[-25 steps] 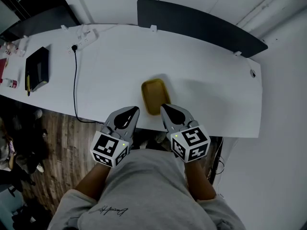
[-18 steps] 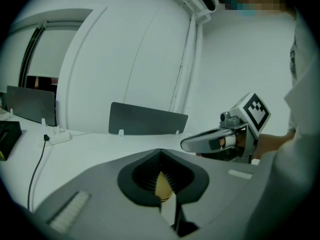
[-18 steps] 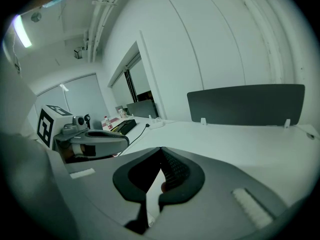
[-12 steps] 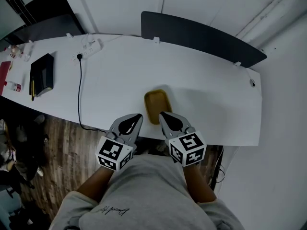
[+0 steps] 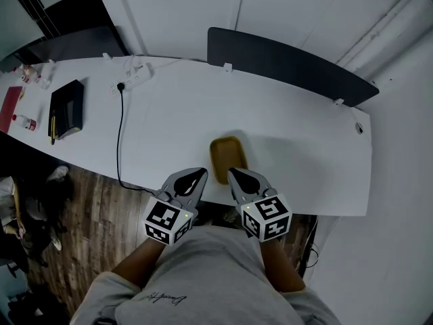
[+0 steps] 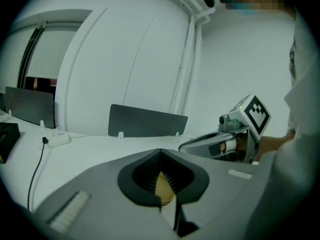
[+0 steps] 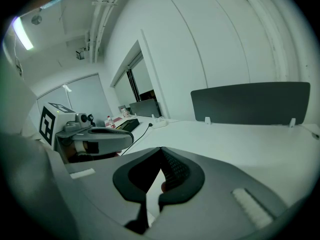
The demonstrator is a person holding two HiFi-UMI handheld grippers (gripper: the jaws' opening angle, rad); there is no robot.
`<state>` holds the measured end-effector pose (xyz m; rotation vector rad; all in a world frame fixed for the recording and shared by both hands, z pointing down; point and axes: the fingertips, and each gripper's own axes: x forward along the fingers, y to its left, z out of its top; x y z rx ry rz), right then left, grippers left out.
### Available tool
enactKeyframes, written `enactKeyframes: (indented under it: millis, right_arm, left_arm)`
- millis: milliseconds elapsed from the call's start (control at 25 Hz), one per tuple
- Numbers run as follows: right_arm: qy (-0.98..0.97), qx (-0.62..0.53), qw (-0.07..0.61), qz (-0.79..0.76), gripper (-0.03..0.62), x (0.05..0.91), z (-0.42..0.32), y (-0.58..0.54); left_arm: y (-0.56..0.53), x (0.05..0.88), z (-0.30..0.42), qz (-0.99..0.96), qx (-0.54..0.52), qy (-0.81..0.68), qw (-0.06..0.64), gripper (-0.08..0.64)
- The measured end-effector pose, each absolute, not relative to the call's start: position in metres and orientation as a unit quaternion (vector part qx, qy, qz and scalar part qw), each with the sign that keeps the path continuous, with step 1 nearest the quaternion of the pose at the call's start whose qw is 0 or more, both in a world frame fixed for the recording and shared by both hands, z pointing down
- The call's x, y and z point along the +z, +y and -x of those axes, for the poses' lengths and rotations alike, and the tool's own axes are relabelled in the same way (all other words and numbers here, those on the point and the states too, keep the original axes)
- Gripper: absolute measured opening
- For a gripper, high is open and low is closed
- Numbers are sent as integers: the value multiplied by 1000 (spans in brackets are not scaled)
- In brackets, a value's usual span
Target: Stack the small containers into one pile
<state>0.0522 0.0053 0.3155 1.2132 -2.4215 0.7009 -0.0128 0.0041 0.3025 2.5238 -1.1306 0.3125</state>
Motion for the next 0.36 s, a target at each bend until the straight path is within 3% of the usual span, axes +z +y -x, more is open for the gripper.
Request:
enactKeyframes:
  millis: [360]
  right_arm:
    - [-855,247,169,-424,14,315,-50,9]
  left_arm:
    - [7,303,14,-892,113,-400,180,2]
